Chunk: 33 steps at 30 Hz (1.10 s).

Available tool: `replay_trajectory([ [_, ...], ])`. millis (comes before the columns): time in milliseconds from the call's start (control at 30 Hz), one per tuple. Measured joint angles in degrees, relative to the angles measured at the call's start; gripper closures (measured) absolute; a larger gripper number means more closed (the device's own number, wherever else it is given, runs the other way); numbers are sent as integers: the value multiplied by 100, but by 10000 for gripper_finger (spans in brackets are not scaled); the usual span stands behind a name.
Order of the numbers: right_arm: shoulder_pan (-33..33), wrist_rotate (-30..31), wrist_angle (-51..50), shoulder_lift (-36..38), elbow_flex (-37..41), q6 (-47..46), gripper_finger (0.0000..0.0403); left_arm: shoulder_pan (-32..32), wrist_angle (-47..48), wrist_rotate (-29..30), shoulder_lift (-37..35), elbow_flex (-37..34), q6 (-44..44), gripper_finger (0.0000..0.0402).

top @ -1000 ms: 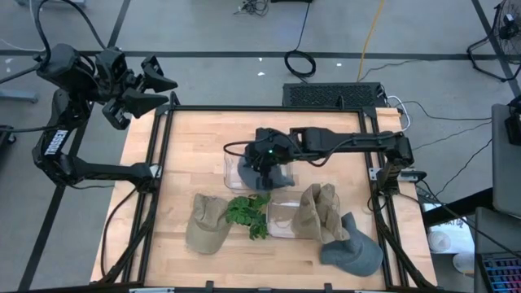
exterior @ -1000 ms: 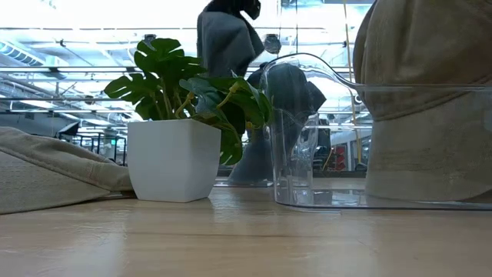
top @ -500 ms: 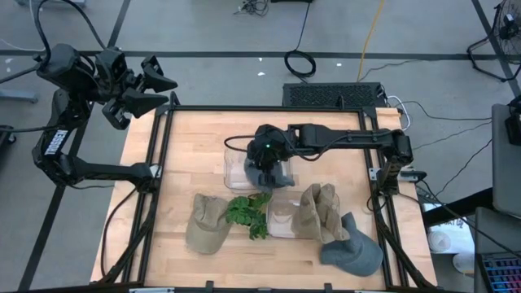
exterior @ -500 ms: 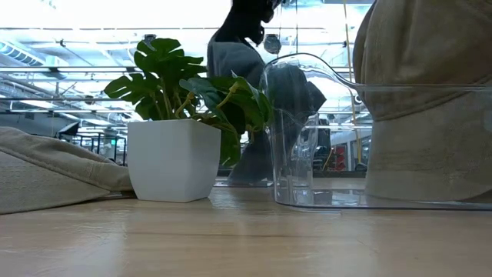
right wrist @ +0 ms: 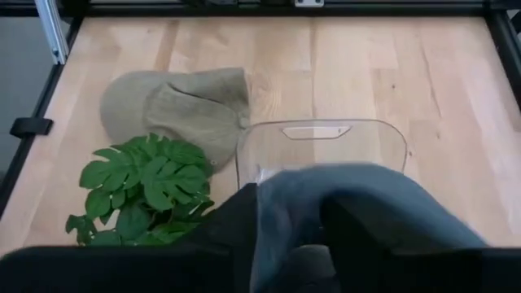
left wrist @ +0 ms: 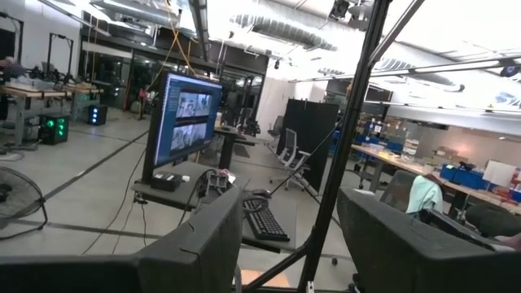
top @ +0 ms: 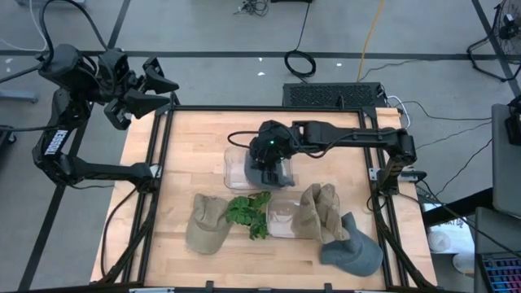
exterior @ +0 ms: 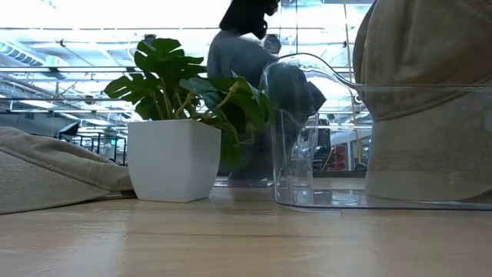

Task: Pick & Place hat
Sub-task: Put the top gray cap into the top transparent bin, then put the gray cap into the top transparent bin

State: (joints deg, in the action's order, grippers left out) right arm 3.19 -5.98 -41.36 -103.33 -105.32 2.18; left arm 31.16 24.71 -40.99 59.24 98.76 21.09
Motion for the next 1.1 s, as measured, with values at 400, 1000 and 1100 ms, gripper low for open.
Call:
replay_trajectory([
  [400,137,15,37,64,0,-138,231,0,-6,-2,1,0,6,192],
  [1000,128,11,329,84,0,-133,172,-1,-9,-2,1,0,21,192],
  [1100,126,11,328,115,0,11,140,-2,-9,-2,0,0,21,192],
])
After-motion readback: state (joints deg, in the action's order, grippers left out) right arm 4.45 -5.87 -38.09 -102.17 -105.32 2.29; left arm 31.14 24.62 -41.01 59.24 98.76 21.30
